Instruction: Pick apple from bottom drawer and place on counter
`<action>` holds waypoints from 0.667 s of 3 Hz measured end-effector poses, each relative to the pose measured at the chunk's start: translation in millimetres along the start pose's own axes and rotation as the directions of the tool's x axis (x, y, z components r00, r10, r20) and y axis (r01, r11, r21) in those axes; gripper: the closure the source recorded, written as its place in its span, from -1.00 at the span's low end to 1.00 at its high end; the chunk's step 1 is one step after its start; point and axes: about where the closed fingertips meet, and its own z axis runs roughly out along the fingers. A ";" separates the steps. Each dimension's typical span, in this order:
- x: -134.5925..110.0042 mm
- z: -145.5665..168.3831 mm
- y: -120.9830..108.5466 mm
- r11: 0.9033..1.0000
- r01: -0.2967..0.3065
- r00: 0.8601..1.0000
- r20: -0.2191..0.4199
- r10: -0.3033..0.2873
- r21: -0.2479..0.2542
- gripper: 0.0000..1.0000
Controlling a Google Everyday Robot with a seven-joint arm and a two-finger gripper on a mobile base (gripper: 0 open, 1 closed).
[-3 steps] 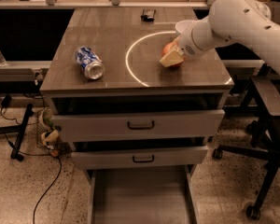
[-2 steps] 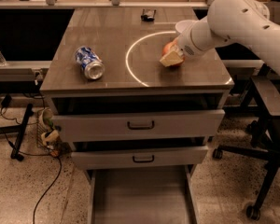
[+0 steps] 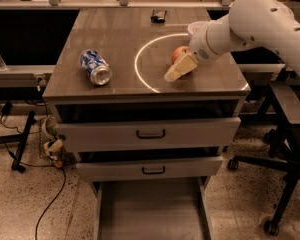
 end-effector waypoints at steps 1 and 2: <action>-28.1 -37.7 8.1 0.998 0.056 0.993 0.099 -0.058 0.018 -1.00; -82.0 -120.1 23.8 0.991 0.107 0.936 0.329 -0.129 0.084 -1.00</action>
Offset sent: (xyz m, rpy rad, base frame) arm -0.1638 -0.0511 0.2146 0.2532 -0.5756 0.2684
